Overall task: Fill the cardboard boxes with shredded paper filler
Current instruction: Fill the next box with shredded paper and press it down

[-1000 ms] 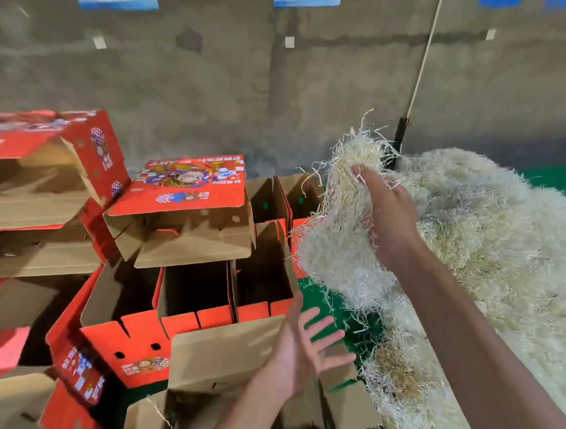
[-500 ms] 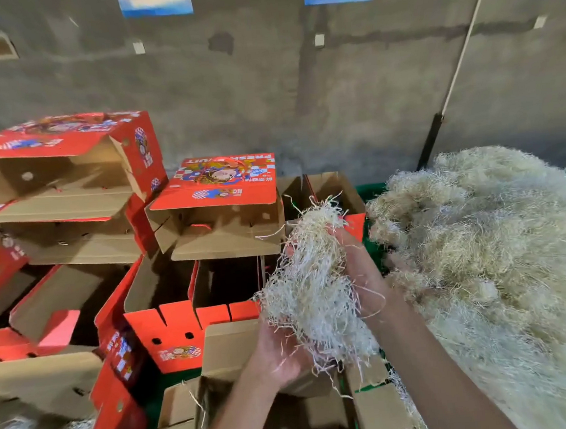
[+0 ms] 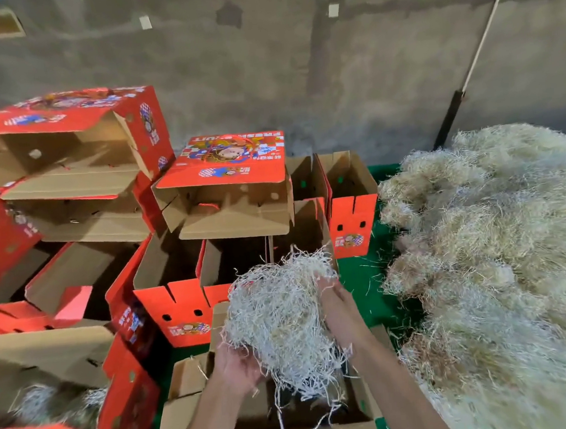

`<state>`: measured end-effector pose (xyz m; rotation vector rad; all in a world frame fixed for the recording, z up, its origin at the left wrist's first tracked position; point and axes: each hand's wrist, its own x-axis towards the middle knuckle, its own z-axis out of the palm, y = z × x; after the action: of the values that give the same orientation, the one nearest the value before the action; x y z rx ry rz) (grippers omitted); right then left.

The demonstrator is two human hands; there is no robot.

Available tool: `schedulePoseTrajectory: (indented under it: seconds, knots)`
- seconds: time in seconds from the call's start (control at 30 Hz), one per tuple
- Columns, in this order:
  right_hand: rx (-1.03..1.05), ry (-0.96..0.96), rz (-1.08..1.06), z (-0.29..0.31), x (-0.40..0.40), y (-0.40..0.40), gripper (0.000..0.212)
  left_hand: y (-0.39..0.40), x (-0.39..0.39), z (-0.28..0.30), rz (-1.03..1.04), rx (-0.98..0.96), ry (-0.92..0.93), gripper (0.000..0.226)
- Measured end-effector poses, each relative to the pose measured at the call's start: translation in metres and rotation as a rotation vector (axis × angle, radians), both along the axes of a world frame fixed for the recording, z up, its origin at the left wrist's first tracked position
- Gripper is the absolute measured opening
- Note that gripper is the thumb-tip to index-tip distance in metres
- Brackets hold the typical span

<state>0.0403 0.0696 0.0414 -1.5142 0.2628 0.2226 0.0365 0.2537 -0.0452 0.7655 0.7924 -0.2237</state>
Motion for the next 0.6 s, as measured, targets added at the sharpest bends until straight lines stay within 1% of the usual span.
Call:
schedulePoseTrajectory:
  seconds: [0.03, 0.07, 0.13, 0.2, 0.23, 0.27, 0.3, 0.33, 0.37, 0.4, 0.43, 0.47, 0.5, 0.53, 0.57, 0.6]
  knots:
    - [-0.032, 0.011, -0.001, -0.003, -0.001, 0.004, 0.058, 0.0, 0.0, -0.004, -0.01, 0.04, 0.018, 0.048]
    - [-0.044, 0.013, 0.001, -0.003, -0.004, 0.006, 0.06, -0.001, -0.002, -0.006, -0.024, 0.091, 0.029, 0.045]
    - [-0.026, 0.055, 0.016, -0.009, -0.007, 0.011, 0.074, -0.004, -0.005, -0.006, -0.098, 0.141, 0.041, 0.038]
    - [0.003, 0.037, 0.056, -0.016, -0.012, 0.013, 0.089, -0.006, -0.01, 0.003, -0.22, 0.181, -0.048, 0.026]
    - [0.0, 0.017, 0.056, -0.021, -0.015, 0.012, 0.096, -0.005, -0.009, 0.006, -0.27, 0.25, -0.11, 0.02]
    - [-0.009, 0.006, 0.047, -0.027, -0.017, 0.01, 0.101, -0.001, -0.007, 0.011, -0.311, 0.338, -0.169, 0.018]
    - [-0.049, -0.007, 0.024, -0.033, -0.017, 0.009, 0.102, 0.004, -0.006, 0.016, -0.35, 0.401, -0.215, 0.022]
    - [-0.137, -0.048, -0.002, -0.035, -0.017, 0.008, 0.101, 0.011, -0.006, 0.022, -0.401, 0.409, -0.252, 0.027]
    - [-0.245, -0.108, -0.043, -0.038, -0.016, 0.007, 0.094, 0.016, -0.007, 0.029, -0.449, 0.362, -0.276, 0.029]
    - [-0.335, -0.183, -0.078, -0.041, -0.014, 0.008, 0.082, 0.019, -0.009, 0.033, -0.467, 0.307, -0.273, 0.029]
    - [-0.38, -0.248, -0.118, -0.045, -0.014, 0.011, 0.068, 0.017, -0.011, 0.039, -0.469, 0.281, -0.245, 0.033]
    - [-0.381, -0.294, -0.159, -0.047, -0.015, 0.016, 0.059, 0.011, -0.011, 0.039, -0.476, 0.319, -0.22, 0.039]
    - [-0.374, -0.326, -0.191, -0.049, -0.015, 0.022, 0.056, 0.001, -0.012, 0.042, -0.494, 0.43, -0.205, 0.047]
    - [-0.375, -0.357, -0.189, -0.051, -0.017, 0.029, 0.053, -0.011, -0.013, 0.041, -0.513, 0.567, -0.228, 0.06]
    - [-0.388, -0.38, -0.161, -0.053, -0.018, 0.036, 0.047, -0.025, -0.018, 0.046, -0.505, 0.659, -0.269, 0.072]
    - [-0.4, -0.391, -0.127, -0.054, -0.019, 0.043, 0.039, -0.035, -0.022, 0.043, -0.478, 0.702, -0.34, 0.075]
